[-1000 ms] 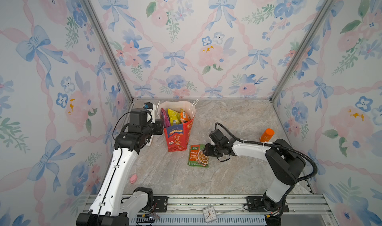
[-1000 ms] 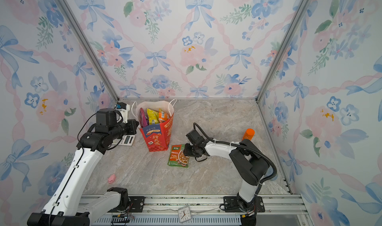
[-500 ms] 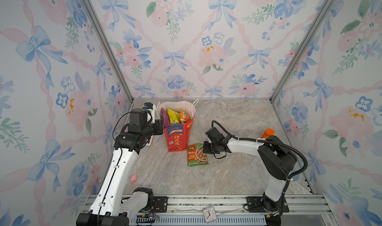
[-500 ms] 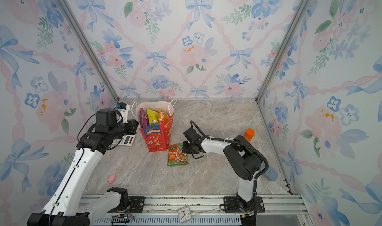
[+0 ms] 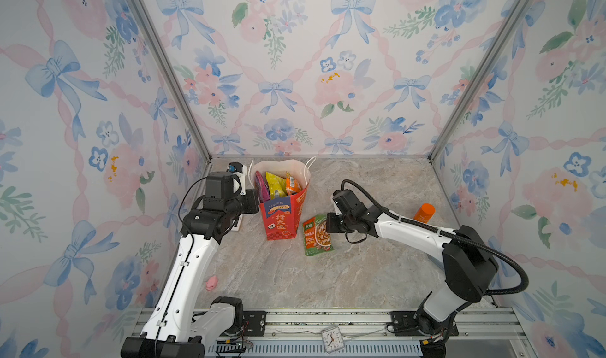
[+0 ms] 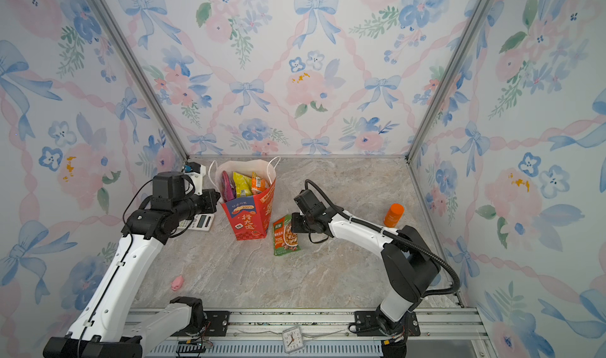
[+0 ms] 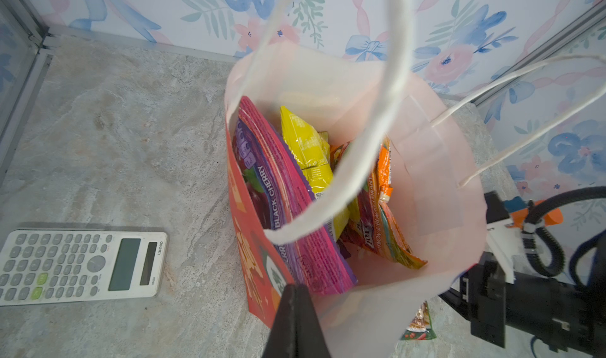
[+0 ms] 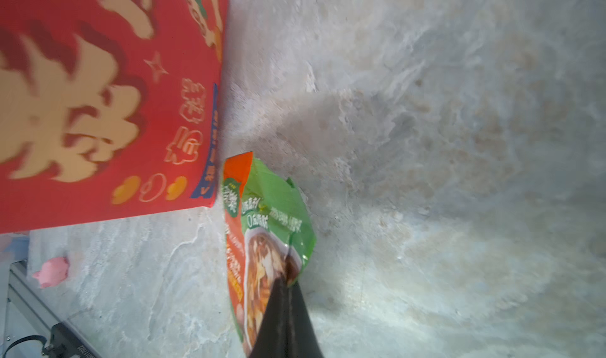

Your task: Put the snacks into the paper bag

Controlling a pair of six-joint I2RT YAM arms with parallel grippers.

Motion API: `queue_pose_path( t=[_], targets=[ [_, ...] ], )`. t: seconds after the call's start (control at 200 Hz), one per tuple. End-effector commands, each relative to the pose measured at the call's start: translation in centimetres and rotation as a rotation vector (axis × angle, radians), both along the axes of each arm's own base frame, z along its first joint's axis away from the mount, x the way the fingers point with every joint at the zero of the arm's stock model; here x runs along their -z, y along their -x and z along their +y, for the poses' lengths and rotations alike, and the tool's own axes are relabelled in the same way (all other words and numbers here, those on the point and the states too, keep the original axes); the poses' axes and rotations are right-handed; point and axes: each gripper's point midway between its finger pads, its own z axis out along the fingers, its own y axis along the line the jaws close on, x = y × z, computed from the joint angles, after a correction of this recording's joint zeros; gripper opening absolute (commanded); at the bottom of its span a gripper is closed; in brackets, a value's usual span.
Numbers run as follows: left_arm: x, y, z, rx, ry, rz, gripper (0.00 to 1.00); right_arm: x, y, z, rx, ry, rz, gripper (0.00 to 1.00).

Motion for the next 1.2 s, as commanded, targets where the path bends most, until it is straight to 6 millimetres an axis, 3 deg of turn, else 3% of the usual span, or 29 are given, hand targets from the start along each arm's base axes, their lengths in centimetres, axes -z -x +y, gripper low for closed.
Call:
queue_pose_path(
  t=[0.0, 0.275, 0.515, 0.865, 1.06, 1.19],
  targets=[
    [-0.4, 0.0, -0.2, 0.021, 0.001, -0.017, 0.0, -2.9, -0.1, -1.0, -0.006, 0.019, -0.05, 0.0],
    [-0.4, -0.1, -0.3, 0.025, 0.007, -0.013, 0.0, -10.9, -0.4, -1.7, -0.016, -0.027, -0.206, 0.0],
    [-0.4, -0.1, -0.4, 0.027, 0.01, -0.011, 0.0, -19.3, -0.8, -1.9, -0.028, -0.098, -0.379, 0.0],
    [-0.6, -0.1, -0.4, 0.027, 0.017, -0.013, 0.0, -32.1, 1.2, 0.6, -0.143, -0.233, -0.631, 0.0],
    [-0.6, -0.1, -0.5, 0.03, 0.02, -0.013, 0.0, -35.7, 1.4, 3.6, -0.221, -0.286, -0.689, 0.0],
    [-0.6, 0.0, -0.4, 0.026, 0.02, -0.015, 0.0, -36.2, 0.6, 6.2, -0.267, -0.29, -0.696, 0.0]
  ],
)
